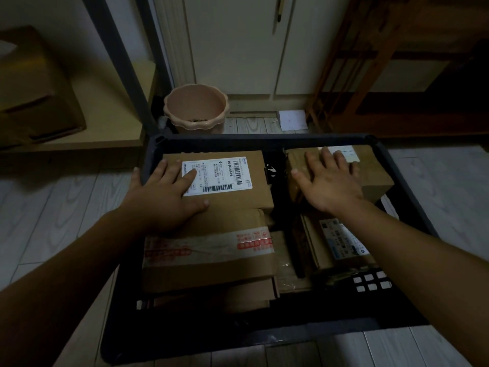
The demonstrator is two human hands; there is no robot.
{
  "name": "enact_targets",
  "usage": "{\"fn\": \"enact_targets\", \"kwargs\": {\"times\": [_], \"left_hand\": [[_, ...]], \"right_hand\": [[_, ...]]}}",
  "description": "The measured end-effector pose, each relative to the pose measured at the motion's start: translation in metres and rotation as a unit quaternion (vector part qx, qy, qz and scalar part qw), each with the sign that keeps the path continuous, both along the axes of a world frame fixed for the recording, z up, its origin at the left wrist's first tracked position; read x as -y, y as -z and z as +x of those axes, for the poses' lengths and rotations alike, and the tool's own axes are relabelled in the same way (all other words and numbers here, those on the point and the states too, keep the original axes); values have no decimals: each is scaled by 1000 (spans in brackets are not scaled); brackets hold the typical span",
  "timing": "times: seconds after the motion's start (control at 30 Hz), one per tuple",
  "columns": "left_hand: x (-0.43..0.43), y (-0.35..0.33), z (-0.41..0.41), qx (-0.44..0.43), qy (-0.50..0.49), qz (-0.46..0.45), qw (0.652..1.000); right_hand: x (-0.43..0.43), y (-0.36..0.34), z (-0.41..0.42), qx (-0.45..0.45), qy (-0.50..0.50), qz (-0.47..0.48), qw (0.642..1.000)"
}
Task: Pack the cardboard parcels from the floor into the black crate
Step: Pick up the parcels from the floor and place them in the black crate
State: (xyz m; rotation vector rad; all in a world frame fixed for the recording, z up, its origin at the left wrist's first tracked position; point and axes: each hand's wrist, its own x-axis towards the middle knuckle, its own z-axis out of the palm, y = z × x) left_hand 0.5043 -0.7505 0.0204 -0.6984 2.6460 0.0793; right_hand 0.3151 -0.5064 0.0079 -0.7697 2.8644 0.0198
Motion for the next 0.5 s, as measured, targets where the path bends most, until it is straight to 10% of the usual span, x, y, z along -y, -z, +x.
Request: {"fn": "enact_targets", "kwargs": {"times": [0.5], "left_hand": [[0, 3, -2, 10, 6, -3, 1000]], "right_hand": [[-29, 16, -20, -108, 80, -85, 987]]}}
